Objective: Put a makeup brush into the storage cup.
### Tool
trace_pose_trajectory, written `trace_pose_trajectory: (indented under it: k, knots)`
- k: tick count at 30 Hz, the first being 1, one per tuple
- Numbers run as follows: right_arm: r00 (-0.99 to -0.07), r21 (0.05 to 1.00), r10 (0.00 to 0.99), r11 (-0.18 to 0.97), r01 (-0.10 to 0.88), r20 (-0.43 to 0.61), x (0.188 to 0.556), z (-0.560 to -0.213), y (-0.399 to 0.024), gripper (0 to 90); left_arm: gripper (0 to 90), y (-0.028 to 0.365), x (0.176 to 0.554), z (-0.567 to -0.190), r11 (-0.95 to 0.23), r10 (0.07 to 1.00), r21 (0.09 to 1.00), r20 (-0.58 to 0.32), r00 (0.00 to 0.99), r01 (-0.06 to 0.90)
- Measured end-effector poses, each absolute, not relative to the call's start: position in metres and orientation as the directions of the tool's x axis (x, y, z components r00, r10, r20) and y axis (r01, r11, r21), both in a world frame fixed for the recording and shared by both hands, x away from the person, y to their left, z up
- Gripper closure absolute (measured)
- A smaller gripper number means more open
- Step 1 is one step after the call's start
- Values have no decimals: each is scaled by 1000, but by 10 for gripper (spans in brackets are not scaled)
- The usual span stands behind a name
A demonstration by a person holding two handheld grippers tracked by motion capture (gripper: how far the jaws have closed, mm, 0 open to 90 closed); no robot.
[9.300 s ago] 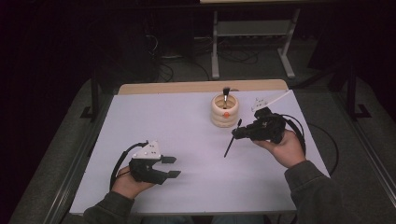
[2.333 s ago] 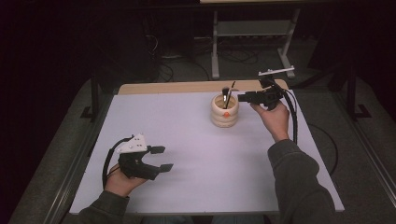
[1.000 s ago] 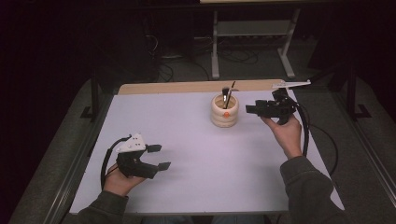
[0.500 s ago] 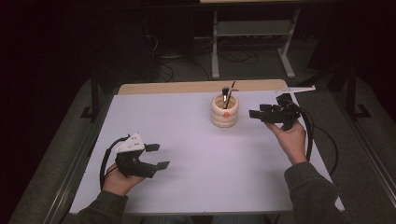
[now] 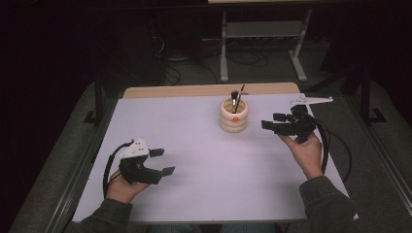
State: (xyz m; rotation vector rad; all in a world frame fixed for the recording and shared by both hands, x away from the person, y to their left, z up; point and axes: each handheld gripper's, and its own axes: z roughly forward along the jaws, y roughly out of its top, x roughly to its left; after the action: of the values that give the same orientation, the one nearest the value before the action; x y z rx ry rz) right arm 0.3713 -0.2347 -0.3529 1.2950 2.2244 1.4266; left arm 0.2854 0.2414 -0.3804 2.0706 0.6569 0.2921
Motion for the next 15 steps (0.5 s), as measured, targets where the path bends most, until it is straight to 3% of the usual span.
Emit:
trace_pose_trajectory:
  k: [15]
  knots:
    - [-621, 826, 752, 193, 529, 222, 353, -370, -230, 279, 234, 249, 284, -384, -419, 598, 835, -43, 801, 358]
